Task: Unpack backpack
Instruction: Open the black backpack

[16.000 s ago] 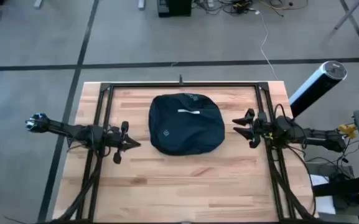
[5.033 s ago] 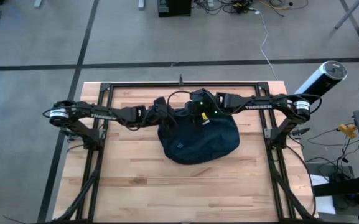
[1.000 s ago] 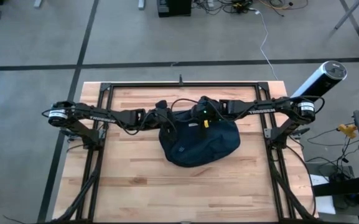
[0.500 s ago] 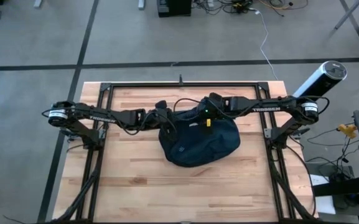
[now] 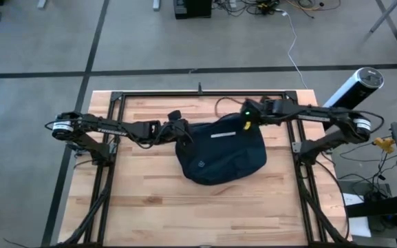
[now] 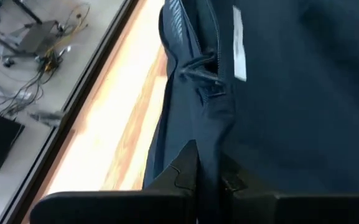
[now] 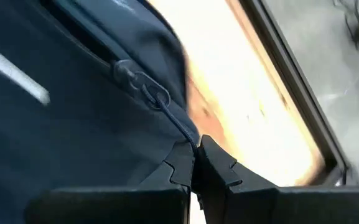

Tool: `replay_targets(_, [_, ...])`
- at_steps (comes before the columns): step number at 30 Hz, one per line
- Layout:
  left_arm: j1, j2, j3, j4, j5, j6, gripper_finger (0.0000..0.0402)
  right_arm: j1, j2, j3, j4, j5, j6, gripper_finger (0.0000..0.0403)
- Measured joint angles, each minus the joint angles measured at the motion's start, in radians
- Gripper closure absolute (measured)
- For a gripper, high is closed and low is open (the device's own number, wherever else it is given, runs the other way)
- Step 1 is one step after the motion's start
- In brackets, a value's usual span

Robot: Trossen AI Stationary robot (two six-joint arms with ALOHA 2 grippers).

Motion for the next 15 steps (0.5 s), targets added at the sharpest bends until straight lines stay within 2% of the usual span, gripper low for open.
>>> replay_targets(5, [0.002, 0.000, -0.013, -0.030, -0.001, -0.018, 0.0402, -0.026, -0.189, -0.112, 0.000, -0.008, 0.112, 0.0403])
replay_targets(8, [0.006, -0.001, -0.029, -0.033, -0.001, -0.021, 0.0402, -0.023, -0.288, -0.160, 0.002, -0.049, 0.190, 0.0403])
replay_targets(12, [0.012, -0.015, -0.035, -0.039, 0.001, -0.005, 0.0401, 0.003, -0.379, -0.200, 0.004, -0.069, 0.253, 0.0403])
replay_targets(15, [0.012, -0.079, -0.011, -0.046, 0.008, 0.061, 0.0402, 0.022, -0.414, -0.213, 0.014, -0.065, 0.266, 0.0403])
